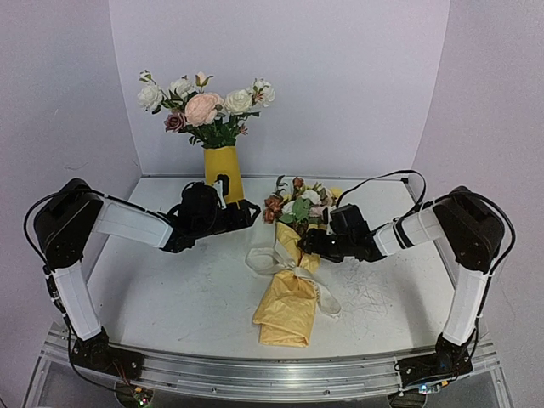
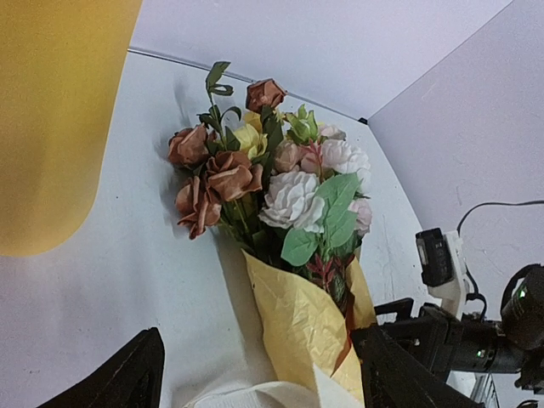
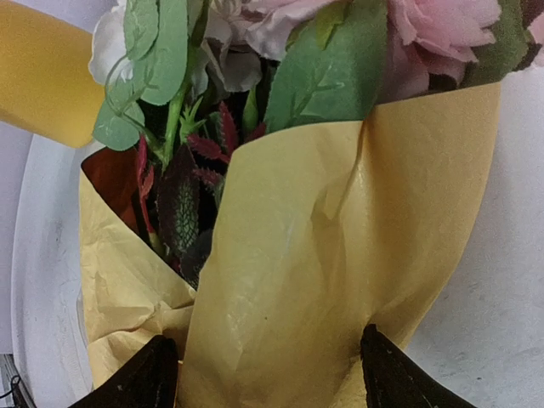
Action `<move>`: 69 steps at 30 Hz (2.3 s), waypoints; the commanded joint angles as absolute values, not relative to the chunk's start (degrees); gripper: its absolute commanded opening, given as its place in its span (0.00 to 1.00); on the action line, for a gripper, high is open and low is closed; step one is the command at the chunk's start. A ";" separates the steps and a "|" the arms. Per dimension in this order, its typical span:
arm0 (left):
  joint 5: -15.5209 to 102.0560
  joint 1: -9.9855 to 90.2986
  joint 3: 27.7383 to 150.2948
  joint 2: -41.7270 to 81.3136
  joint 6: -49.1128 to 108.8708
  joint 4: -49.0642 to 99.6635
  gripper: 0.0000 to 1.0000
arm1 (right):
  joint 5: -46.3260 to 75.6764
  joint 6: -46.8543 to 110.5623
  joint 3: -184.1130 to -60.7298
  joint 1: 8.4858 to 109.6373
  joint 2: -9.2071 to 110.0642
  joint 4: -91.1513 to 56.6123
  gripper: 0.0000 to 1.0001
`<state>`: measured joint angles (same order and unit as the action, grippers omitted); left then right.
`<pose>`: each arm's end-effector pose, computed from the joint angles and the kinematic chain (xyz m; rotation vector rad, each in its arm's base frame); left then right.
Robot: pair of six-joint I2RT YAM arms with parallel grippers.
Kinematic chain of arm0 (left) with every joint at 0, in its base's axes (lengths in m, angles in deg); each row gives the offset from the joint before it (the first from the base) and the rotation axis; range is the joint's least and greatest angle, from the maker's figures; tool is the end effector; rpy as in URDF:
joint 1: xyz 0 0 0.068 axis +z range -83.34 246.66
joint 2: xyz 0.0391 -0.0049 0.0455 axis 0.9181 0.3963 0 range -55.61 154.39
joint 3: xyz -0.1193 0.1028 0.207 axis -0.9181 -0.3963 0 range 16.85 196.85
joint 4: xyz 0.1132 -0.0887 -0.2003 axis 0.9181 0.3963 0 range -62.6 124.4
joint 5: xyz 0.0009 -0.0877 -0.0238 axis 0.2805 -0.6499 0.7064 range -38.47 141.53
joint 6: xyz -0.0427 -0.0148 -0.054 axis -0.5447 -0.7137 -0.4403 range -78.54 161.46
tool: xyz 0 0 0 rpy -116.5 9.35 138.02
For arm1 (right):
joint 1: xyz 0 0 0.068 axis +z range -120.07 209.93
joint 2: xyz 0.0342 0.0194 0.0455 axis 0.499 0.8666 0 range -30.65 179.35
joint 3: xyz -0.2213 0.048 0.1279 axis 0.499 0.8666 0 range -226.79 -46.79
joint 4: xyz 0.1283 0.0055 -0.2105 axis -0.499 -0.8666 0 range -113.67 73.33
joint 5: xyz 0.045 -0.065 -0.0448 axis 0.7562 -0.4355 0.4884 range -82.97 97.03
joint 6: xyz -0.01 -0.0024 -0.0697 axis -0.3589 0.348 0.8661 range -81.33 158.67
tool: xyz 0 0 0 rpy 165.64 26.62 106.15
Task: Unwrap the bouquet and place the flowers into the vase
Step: Move the fake flower to the center of the board, then untie the ribbon from the wrapping paper.
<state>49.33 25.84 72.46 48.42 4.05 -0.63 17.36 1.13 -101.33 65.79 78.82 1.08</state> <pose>0.3021 -0.2637 0.1795 0.0881 2.0438 -0.9276 0.3088 0.2358 0.1180 -0.0713 2.3607 0.8713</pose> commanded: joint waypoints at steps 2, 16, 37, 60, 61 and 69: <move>52.56 25.92 75.62 49.91 4.02 -0.92 0.81 | 19.82 -1.57 -104.73 68.36 80.21 4.69 0.74; 27.61 25.87 69.12 47.15 8.17 -0.51 0.70 | 20.70 3.40 -94.31 69.21 66.59 3.28 0.83; 26.92 25.78 70.12 48.54 11.92 2.25 0.68 | 0.21 -5.25 -86.30 92.19 56.42 -24.54 0.54; 28.50 25.62 73.51 50.16 12.72 4.29 0.65 | -16.10 -1.35 -100.73 94.38 53.70 -33.79 0.00; 28.53 25.59 73.72 50.53 12.65 4.35 0.64 | -16.61 -0.87 -101.32 93.86 53.30 -34.07 0.00; 28.39 25.24 76.00 53.22 11.77 4.94 0.62 | -19.61 2.78 -105.46 90.06 47.35 -35.41 0.00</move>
